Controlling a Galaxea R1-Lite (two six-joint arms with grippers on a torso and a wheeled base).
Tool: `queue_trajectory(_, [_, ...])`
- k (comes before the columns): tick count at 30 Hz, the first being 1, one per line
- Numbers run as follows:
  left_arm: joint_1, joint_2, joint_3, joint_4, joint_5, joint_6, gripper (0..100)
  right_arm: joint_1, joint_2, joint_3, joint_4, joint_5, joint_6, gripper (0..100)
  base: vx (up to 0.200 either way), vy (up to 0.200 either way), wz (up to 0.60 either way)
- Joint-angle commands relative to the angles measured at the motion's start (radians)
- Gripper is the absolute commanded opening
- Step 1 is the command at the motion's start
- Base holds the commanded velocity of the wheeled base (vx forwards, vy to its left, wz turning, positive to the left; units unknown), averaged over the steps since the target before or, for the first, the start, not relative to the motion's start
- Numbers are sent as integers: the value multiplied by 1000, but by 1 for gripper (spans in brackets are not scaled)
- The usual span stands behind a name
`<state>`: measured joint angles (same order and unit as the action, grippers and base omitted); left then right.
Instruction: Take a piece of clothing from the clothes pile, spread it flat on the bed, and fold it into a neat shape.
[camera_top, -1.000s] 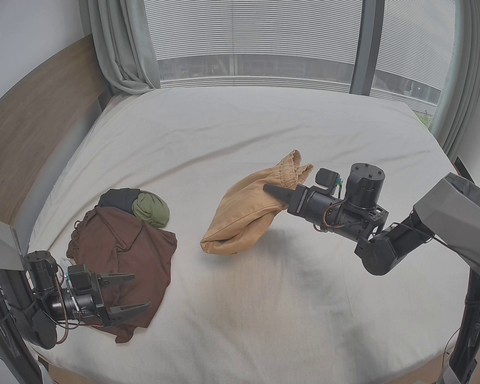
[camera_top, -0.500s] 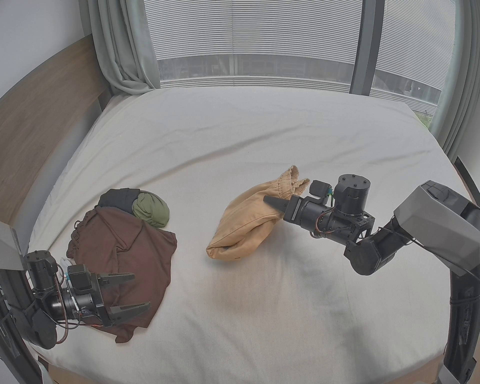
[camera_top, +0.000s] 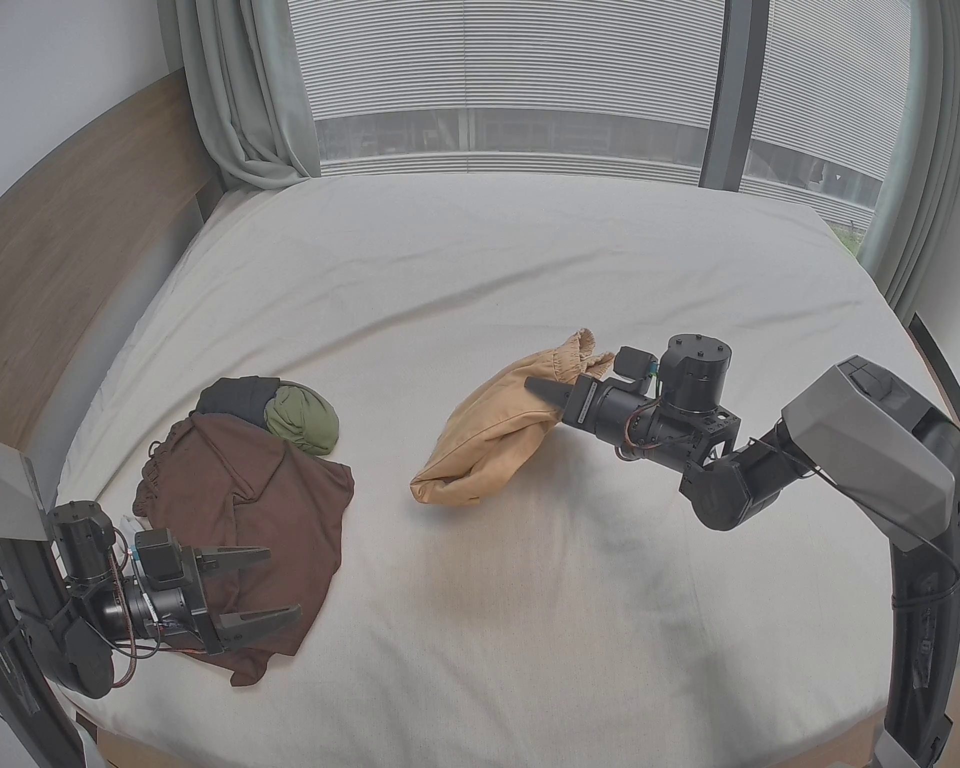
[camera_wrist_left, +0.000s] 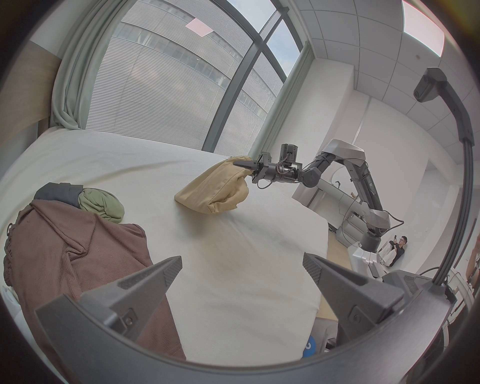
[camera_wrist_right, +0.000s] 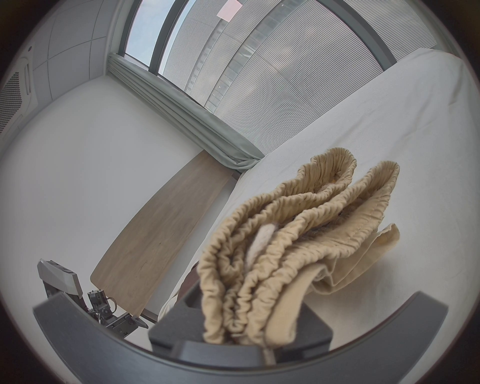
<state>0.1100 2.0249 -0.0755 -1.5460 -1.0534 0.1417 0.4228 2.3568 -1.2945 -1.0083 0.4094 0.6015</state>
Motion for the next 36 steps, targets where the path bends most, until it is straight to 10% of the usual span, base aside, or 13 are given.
queue_trajectory(1, [0,1,-3,0,-4,-2,100,2,10,-83,43,0,0,0,0,0,0])
queue_trajectory(19, [16,5,-10,0,-17,-4,100,2,252,-625,333,0,0,0,0,0,0])
queue_trajectory(36, [27,5,-7,0,-23,-2,100,-88,326,-325,194,-7,-19,0,0,0,0])
